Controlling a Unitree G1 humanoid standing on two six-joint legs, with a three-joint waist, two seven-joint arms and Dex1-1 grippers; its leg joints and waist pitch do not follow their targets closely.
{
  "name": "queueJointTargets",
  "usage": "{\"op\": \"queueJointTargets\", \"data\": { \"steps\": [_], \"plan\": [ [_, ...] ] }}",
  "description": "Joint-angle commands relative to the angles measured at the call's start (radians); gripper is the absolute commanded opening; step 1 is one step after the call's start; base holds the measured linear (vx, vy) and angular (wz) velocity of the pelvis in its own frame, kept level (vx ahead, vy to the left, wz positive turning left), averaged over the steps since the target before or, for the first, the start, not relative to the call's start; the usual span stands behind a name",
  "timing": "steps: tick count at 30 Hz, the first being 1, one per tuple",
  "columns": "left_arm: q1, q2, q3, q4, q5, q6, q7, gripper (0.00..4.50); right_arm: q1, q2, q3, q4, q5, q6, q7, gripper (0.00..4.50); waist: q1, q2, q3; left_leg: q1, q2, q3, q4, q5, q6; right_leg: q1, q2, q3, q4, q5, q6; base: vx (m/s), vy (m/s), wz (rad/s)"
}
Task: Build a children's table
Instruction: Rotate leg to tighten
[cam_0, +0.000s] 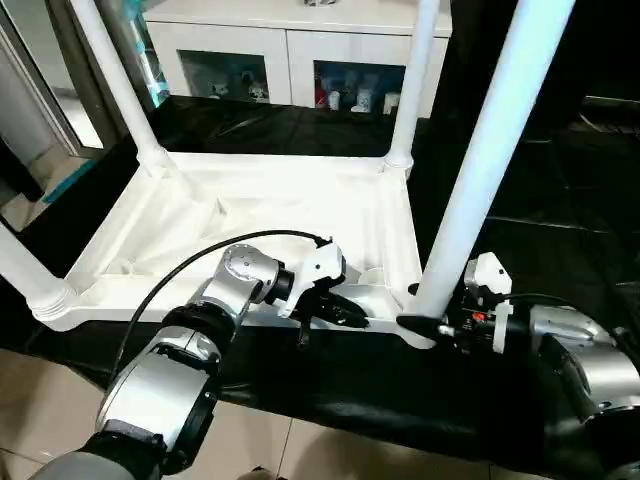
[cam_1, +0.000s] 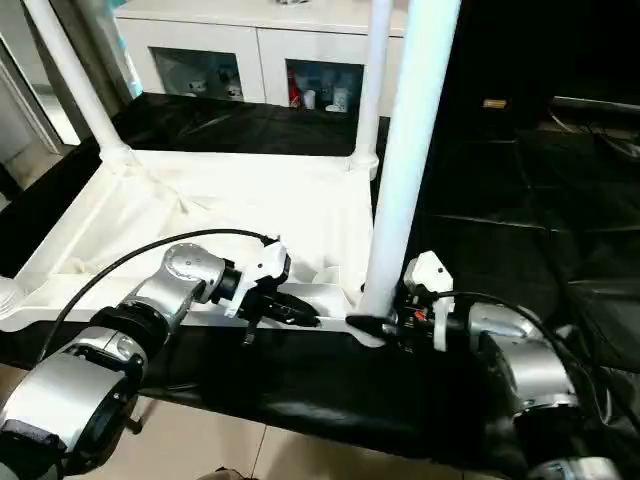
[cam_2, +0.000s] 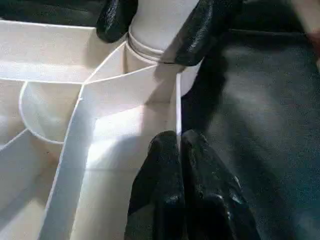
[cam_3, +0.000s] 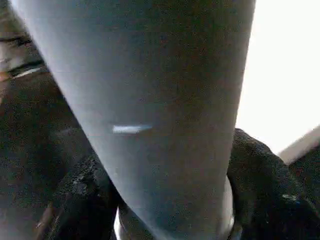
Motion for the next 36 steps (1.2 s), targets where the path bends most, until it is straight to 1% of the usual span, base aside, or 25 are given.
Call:
{"op": "queueJointTargets", "data": {
  "steps": [1, 2, 3, 5, 7, 8, 10, 11, 12, 14, 16, 17, 18, 19, 20, 21, 23, 24, 25, 26, 27, 29, 30, 33, 36],
  "plan": [
    [-0.038, -0.052, 0.022, 0.002, -0.005, 0.001, 0.131, 0.0, -0.006, 0.043, 0.033, 0.067, -0.082, -0.007, -0.132, 2.61, -0.008, -0.017, -0.06, 0.015, 0.09, -0.046, -0.076, -0.185, 0.07, 0.041, -0.098, 0.065, -0.073, -0.24, -0.223, 0.0, 0.0, 0.0],
    [-0.046, -0.068, 0.03, 0.011, -0.005, 0.011, 0.185, 0.0, -0.013, 0.067, 0.024, 0.093, -0.097, -0.01, -0.196, 2.58, -0.013, -0.018, -0.06, 0.016, 0.086, -0.045, -0.075, -0.194, 0.058, 0.039, -0.097, 0.065, -0.078, -0.277, -0.212, 0.0, 0.0, 0.0],
    [-0.05, -0.08, 0.036, 0.015, -0.007, 0.018, 0.213, 0.0, -0.017, 0.083, 0.018, 0.105, -0.1, -0.005, -0.234, 2.57, -0.016, -0.019, -0.059, 0.017, 0.085, -0.047, -0.078, -0.201, 0.049, 0.042, -0.097, 0.065, -0.082, -0.309, -0.2, 0.0, 0.0, 0.0],
    [-0.063, -0.123, 0.039, 0.027, 0.003, 0.031, 0.321, 0.0, -0.03, 0.146, 0.0, 0.135, -0.113, 0.017, -0.374, 2.56, -0.022, -0.017, -0.058, 0.017, 0.086, -0.049, -0.08, -0.206, 0.044, 0.039, -0.096, 0.066, -0.085, -0.323, -0.191, 0.0, 0.0, 0.0],
    [-0.071, -0.151, 0.041, 0.033, 0.008, 0.043, 0.385, 0.0, -0.041, 0.183, -0.008, 0.151, -0.123, 0.037, -0.455, 2.56, -0.034, -0.016, -0.059, 0.021, 0.087, -0.05, -0.082, -0.219, 0.034, 0.036, -0.094, 0.066, -0.086, -0.317, -0.191, 0.0, 0.0, 0.0],
    [-0.076, -0.179, 0.037, 0.038, 0.014, 0.054, 0.434, 0.0, -0.056, 0.218, -0.016, 0.17, -0.139, 0.041, -0.536, 2.56, -0.034, -0.016, -0.06, 0.021, 0.085, -0.05, -0.081, -0.218, 0.035, 0.038, -0.095, 0.066, -0.087, -0.312, -0.192, 0.0, 0.0, 0.0],
    [-0.076, -0.18, 0.037, 0.038, 0.015, 0.055, 0.436, 0.0, -0.057, 0.219, -0.016, 0.171, -0.14, 0.041, -0.539, 2.56, -0.037, -0.018, -0.059, 0.017, 0.083, -0.049, -0.08, -0.21, 0.042, 0.04, -0.095, 0.066, -0.085, -0.302, -0.194, 0.0, 0.0, 0.0],
    [-0.076, -0.196, 0.032, 0.039, 0.018, 0.056, 0.459, 0.0, -0.07, 0.247, -0.023, 0.188, -0.147, 0.042, -0.586, 2.56, -0.036, -0.015, -0.06, 0.016, 0.081, -0.047, -0.078, -0.201, 0.055, 0.04, -0.095, 0.067, -0.086, -0.295, -0.19, 0.0, 0.0, 0.0],
    [-0.075, -0.209, 0.028, 0.042, 0.02, 0.053, 0.467, 0.0, -0.082, 0.273, -0.027, 0.203, -0.148, 0.043, -0.618, 2.56, -0.038, -0.011, -0.06, 0.014, 0.081, -0.049, -0.079, -0.198, 0.06, 0.04, -0.095, 0.067, -0.086, -0.295, -0.188, 0.0, 0.0, 0.0],
    [-0.074, -0.216, 0.025, 0.045, 0.024, 0.043, 0.469, 0.0, -0.093, 0.294, -0.019, 0.212, -0.159, 0.016, -0.635, 2.56, -0.04, -0.01, -0.061, 0.014, 0.08, -0.049, -0.079, -0.198, 0.062, 0.04, -0.095, 0.066, -0.086, -0.298, -0.183, 0.0, 0.0, 0.0],
    [-0.072, -0.213, 0.024, 0.045, 0.027, 0.037, 0.463, 0.0, -0.094, 0.293, -0.013, 0.212, -0.168, -0.009, -0.639, 2.56, -0.044, -0.009, -0.06, 0.014, 0.08, -0.049, -0.079, -0.212, 0.067, 0.04, -0.094, 0.065, -0.088, -0.311, -0.178, 0.0, 0.0, 0.0],
    [-0.07, -0.206, 0.023, 0.044, 0.029, 0.03, 0.45, 0.0, -0.094, 0.287, -0.012, 0.21, -0.169, -0.028, -0.632, 2.56, -0.044, -0.013, -0.06, 0.014, 0.081, -0.048, -0.08, -0.214, 0.069, 0.04, -0.094, 0.065, -0.089, -0.318, -0.175, 0.0, 0.0, 0.0],
    [-0.07, -0.206, 0.023, 0.044, 0.029, 0.03, 0.45, 0.0, -0.094, 0.287, -0.012, 0.21, -0.169, -0.028, -0.632, 2.56, -0.043, -0.01, -0.061, 0.014, 0.081, -0.049, -0.079, -0.214, 0.071, 0.04, -0.095, 0.066, -0.089, -0.319, -0.175, 0.0, 0.0, 0.0],
    [-0.068, -0.201, 0.024, 0.044, 0.029, 0.025, 0.439, 0.0, -0.093, 0.283, -0.014, 0.206, -0.164, -0.039, -0.619, 2.91, -0.044, -0.011, -0.06, 0.013, 0.081, -0.049, -0.08, -0.214, 0.072, 0.04, -0.094, 0.066, -0.089, -0.319, -0.174, 0.0, 0.0, 0.0],
    [-0.067, -0.192, 0.024, 0.042, 0.027, 0.019, 0.428, 0.0, -0.09, 0.268, -0.018, 0.198, -0.152, -0.048, -0.589, 3.12, -0.043, -0.01, -0.061, 0.014, 0.081, -0.049, -0.08, -0.212, 0.075, 0.04, -0.094, 0.065, -0.088, -0.314, -0.175, 0.0, 0.0, 0.0],
    [-0.066, -0.183, 0.024, 0.041, 0.024, 0.014, 0.414, 0.0, -0.088, 0.254, -0.019, 0.189, -0.144, -0.054, -0.557, 3.26, -0.043, -0.016, -0.062, 0.013, 0.082, -0.048, -0.08, -0.208, 0.078, 0.04, -0.094, 0.066, -0.087, -0.306, -0.175, 0.0, 0.0, 0.0],
    [-0.063, -0.167, 0.023, 0.038, 0.019, 0.006, 0.387, 0.0, -0.078, 0.217, -0.013, 0.165, -0.125, -0.049, -0.466, 3.29, -0.039, -0.013, -0.065, 0.01, 0.082, -0.048, -0.076, -0.177, 0.091, 0.043, -0.094, 0.066, -0.078, -0.258, -0.187, 0.0, 0.0, 0.0],
    [-0.062, -0.156, 0.022, 0.036, 0.017, 0.004, 0.367, 0.0, -0.068, 0.185, -0.005, 0.144, -0.11, -0.046, -0.391, 3.29, -0.036, -0.015, -0.066, 0.009, 0.083, -0.047, -0.074, -0.161, 0.108, 0.046, -0.094, 0.066, -0.074, -0.222, -0.195, 0.0, 0.0, 0.0],
    [-0.062, -0.156, 0.022, 0.036, 0.017, 0.004, 0.367, 0.0, -0.068, 0.185, -0.005, 0.144, -0.11, -0.046, -0.391, 3.29, -0.035, -0.015, -0.066, 0.008, 0.083, -0.046, -0.073, -0.154, 0.115, 0.048, -0.093, 0.066, -0.072, -0.205, -0.2, 0.0, 0.0, 0.0],
    [-0.059, -0.134, 0.02, 0.034, 0.016, -0.001, 0.329, 0.0, -0.033, 0.111, 0.016, 0.078, -0.076, -0.028, -0.24, 3.29, -0.03, -0.015, -0.066, 0.007, 0.083, -0.044, -0.071, -0.142, 0.134, 0.049, -0.092, 0.065, -0.069, -0.176, -0.205, 0.0, 0.0, 0.0],
    [-0.059, -0.134, 0.02, 0.034, 0.016, -0.001, 0.328, 0.0, -0.032, 0.109, 0.017, 0.076, -0.076, -0.027, -0.237, 3.29, -0.023, -0.016, -0.067, 0.006, 0.084, -0.042, -0.067, -0.133, 0.152, 0.05, -0.092, 0.065, -0.066, -0.156, -0.207, 0.0, 0.0, 0.0],
    [-0.056, -0.11, 0.016, 0.035, 0.018, -0.007, 0.282, 0.0, 0.018, 0.009, 0.025, -0.003, -0.034, -0.005, -0.088, 3.29, -0.015, -0.016, -0.068, 0.005, 0.086, -0.042, -0.065, -0.122, 0.172, 0.05, -0.095, 0.065, -0.064, -0.145, -0.207, 0.0, 0.0, 0.0],
    [-0.056, -0.106, 0.016, 0.035, 0.017, -0.007, 0.271, 0.0, 0.027, -0.01, 0.021, -0.016, -0.024, 0.002, -0.063, 3.29, -0.012, -0.017, -0.068, 0.004, 0.087, -0.043, -0.064, -0.119, 0.178, 0.051, -0.093, 0.063, -0.064, -0.147, -0.207, 0.0, 0.0, 0.0],
    [-0.054, -0.091, 0.016, 0.034, 0.014, -0.015, 0.233, 0.0, 0.048, -0.072, -0.006, -0.039, 0.004, 0.021, -0.003, 3.29, -0.009, -0.016, -0.068, 0.005, 0.09, -0.045, -0.066, -0.124, 0.168, 0.049, -0.094, 0.062, -0.065, -0.167, -0.208, 0.0, 0.0, 0.0],
    [-0.05, -0.079, 0.011, 0.032, 0.014, -0.027, 0.191, 0.0, 0.058, -0.106, -0.033, -0.054, 0.029, 0.04, 0.032, 3.29, -0.005, -0.019, -0.066, 0.005, 0.088, -0.044, -0.066, -0.141, 0.154, 0.047, -0.094, 0.061, -0.071, -0.204, -0.207, 0.0, 0.0, 0.0]
  ]
}}
